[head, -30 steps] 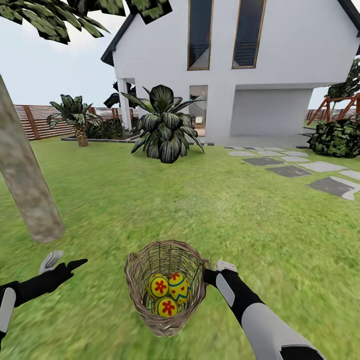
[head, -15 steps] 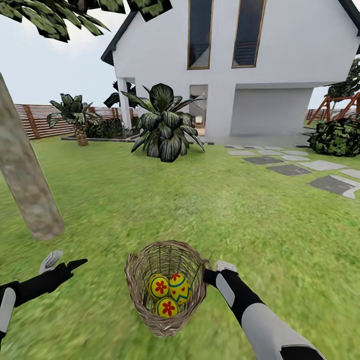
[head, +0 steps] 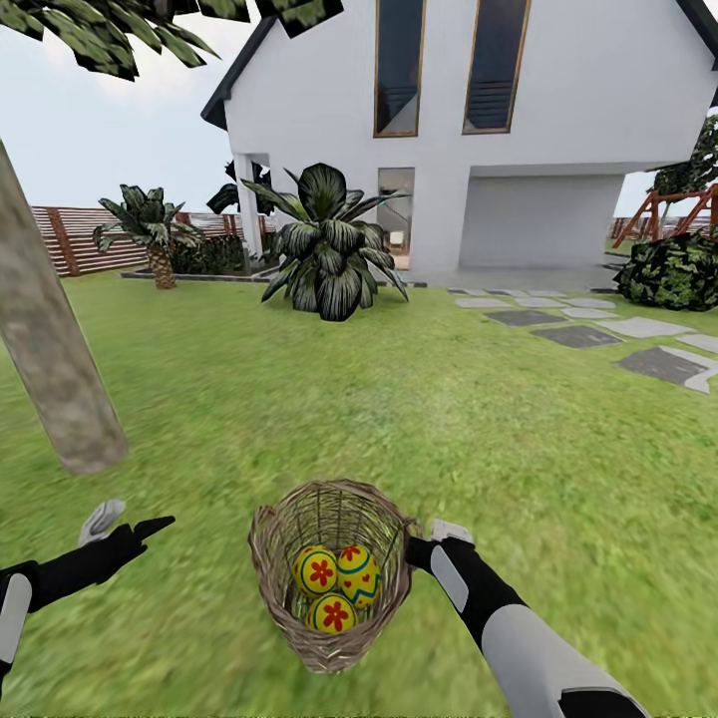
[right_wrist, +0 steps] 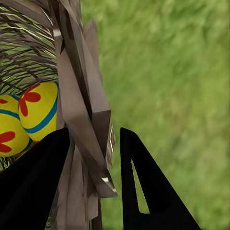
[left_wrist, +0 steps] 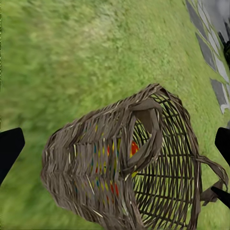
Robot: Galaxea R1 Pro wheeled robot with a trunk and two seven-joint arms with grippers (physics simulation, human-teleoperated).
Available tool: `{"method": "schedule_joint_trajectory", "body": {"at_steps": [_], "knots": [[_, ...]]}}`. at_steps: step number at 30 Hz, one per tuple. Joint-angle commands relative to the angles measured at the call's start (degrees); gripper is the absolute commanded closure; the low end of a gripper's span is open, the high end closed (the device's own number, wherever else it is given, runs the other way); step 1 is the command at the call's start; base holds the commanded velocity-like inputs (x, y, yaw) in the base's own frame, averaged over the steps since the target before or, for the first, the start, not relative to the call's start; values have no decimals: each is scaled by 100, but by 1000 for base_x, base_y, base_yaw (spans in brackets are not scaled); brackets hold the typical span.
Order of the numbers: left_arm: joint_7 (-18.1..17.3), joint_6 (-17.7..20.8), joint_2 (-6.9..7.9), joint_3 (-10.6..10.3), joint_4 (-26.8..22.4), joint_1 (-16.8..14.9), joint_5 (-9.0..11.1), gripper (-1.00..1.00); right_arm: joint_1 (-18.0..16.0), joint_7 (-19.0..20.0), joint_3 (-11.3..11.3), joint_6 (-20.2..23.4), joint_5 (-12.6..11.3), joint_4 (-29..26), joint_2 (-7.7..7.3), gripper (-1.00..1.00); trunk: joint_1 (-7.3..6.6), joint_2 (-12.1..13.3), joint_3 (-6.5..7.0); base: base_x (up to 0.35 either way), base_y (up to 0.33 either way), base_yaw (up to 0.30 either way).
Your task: Take the three Easter eggs out of the wicker basket on the lawn in the garden, then place them on the lawn next to a single tree (choose any tree) so that all three eggs are next to the same tree and none are left in the basket.
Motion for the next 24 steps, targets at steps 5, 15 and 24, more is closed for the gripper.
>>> {"method": "schedule_joint_trajectory", "body": {"at_steps": [5, 15, 24], "knots": [[-32, 25, -2, 9, 1, -5, -5, -100, -3, -29, -21, 12, -67, -16, 5, 100, 109, -205, -96, 0, 0, 0], [-33, 25, -2, 9, 1, -5, -5, -100, -3, -38, -28, 17, -67, -16, 5, 100, 329, -606, -275, 0, 0, 0], [-39, 25, 0, 10, 1, -5, -5, -100, -3, -38, -29, 17, -67, -16, 5, 100, 527, -967, -437, 0, 0, 0]]}}
